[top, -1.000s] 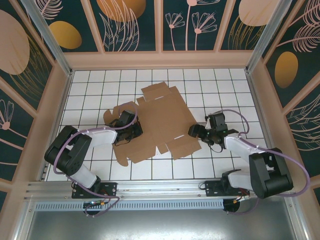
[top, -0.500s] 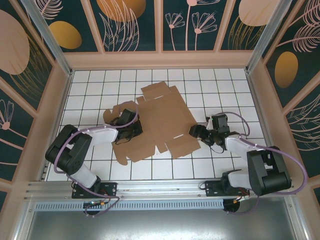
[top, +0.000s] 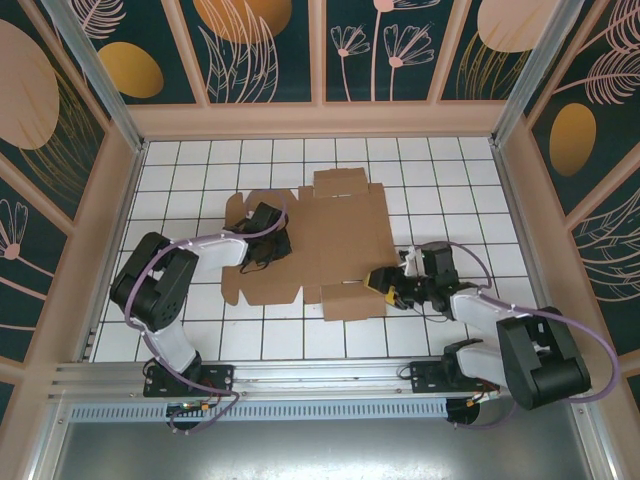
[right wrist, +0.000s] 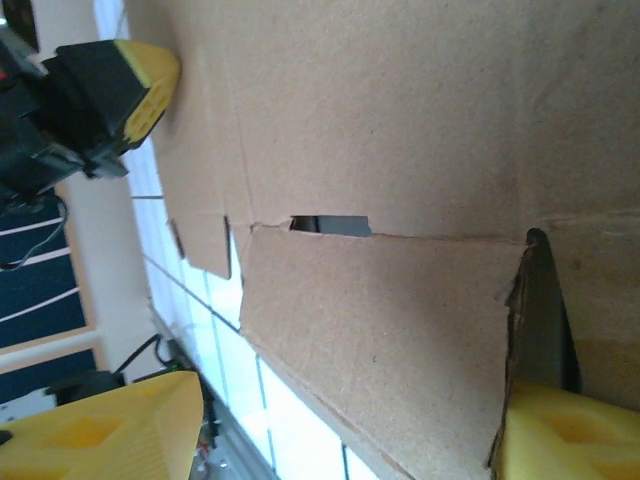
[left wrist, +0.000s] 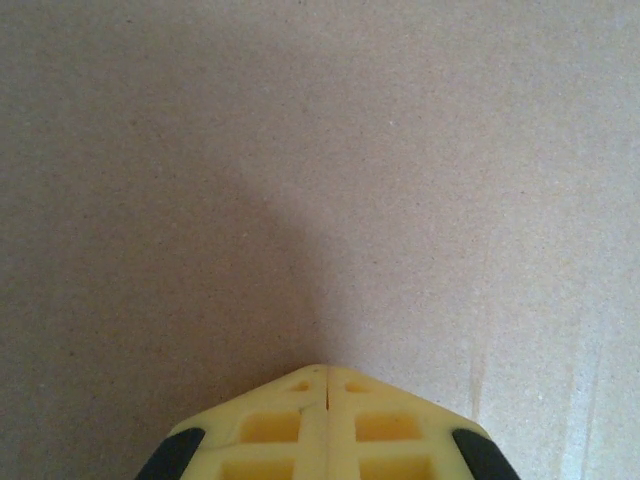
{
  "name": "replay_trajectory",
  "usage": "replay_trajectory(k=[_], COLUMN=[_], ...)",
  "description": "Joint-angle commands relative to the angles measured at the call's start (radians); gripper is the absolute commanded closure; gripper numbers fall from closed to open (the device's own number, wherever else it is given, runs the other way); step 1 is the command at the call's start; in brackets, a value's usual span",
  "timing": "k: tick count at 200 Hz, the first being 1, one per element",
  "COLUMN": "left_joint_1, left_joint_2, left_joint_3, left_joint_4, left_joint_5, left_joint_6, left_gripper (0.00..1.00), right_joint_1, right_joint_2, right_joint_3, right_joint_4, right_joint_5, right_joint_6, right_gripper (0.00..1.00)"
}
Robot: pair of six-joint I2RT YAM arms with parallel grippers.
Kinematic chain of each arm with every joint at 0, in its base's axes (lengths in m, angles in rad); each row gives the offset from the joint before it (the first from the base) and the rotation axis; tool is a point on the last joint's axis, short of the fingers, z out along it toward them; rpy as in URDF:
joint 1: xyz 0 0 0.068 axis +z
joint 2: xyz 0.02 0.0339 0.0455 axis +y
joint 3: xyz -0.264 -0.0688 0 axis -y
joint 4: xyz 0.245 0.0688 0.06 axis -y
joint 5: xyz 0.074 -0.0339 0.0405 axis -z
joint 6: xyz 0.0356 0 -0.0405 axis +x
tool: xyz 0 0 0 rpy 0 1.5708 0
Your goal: Fold the paper box
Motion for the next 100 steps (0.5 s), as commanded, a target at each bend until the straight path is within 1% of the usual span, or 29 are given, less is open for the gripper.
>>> replay_trajectory(k=[1,26,42,49,55,73,87,100], left_joint_1=[-0.007,-0.006,-0.008,-0.007,-0.010,-0.019,-0.031,-0.048], left_joint_2=[0.027,0.033,0.011,-0.008,-0.027,-0.102,-0.155,-0.196], left_joint_3=[0.031,0.050,0.045,0.037,0.035,0.045,0.061,0.077], left_joint_4=[-0.091,-0.103,-0.071,-0.049,-0.039,-0.029,-0.046,-0.070], left_joint_5=[-0.043,-0.049,-0.016,0.011,0.022,0.025,0.015,0.037], left_joint_6=[0.066,0.101,0.123,0.137,0.148,0.215,0.280,0.345], left_gripper=[1.00,1.00,1.00,1.00,0.98,0.89,0.81,0.72], right_joint_1=[-0.012,-0.019,-0.020,-0.022,-0.022,-0.028,-0.034,-0.037], right_joint_2=[-0.041,-0.056,-0.053,-0.048,-0.045,-0.040,-0.038,-0.041], right_joint_3=[-0.042,-0.078,-0.074,-0.071,-0.072,-0.070,-0.071,-0.064], right_joint_4=[0.126,0.225,0.210,0.203,0.202,0.200,0.209,0.212], right_joint_5=[-0.097,-0.114,-0.102,-0.099,-0.101,-0.094,-0.095,-0.093], right_joint_6=[0.102,0.186,0.184,0.181,0.180,0.190,0.207,0.222], right_gripper=[0.40,0.60,0.73,0.77,0.79,0.88,0.90,0.92])
